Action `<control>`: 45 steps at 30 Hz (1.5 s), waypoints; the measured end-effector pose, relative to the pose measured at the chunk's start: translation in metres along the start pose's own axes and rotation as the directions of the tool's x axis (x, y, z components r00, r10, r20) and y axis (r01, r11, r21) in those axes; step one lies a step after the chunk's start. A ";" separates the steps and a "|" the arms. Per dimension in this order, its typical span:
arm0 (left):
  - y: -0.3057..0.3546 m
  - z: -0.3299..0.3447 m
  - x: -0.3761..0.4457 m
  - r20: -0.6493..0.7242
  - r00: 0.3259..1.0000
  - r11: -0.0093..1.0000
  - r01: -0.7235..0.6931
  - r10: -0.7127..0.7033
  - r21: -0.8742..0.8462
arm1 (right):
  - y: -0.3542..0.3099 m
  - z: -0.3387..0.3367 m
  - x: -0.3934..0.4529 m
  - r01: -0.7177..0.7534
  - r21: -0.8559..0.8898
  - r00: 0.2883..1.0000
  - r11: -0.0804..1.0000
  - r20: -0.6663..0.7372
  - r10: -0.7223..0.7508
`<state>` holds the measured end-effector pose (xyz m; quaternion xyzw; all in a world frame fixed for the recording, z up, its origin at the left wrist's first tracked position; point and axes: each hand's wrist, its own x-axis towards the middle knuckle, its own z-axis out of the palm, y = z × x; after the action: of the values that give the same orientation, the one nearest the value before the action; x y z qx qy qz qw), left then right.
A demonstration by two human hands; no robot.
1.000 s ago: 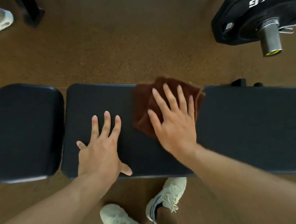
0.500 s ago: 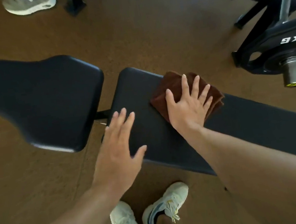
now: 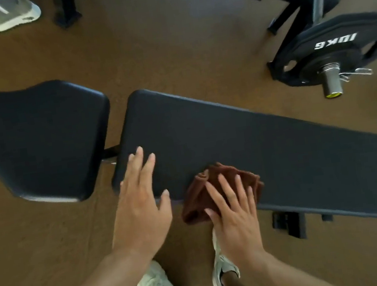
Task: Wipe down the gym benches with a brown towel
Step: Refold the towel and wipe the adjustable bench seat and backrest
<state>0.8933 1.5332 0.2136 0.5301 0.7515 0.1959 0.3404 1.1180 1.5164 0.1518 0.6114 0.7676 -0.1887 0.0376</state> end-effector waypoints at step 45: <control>0.148 0.146 0.065 0.406 0.862 0.507 -0.214 -0.304 0.835 | 0.210 -0.089 0.130 -0.137 0.122 0.991 0.983 0.016 0.136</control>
<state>1.0834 1.6373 0.1896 0.6384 0.6445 -0.3581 0.2208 1.3011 1.7046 0.1451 0.6628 0.7107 -0.2350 0.0156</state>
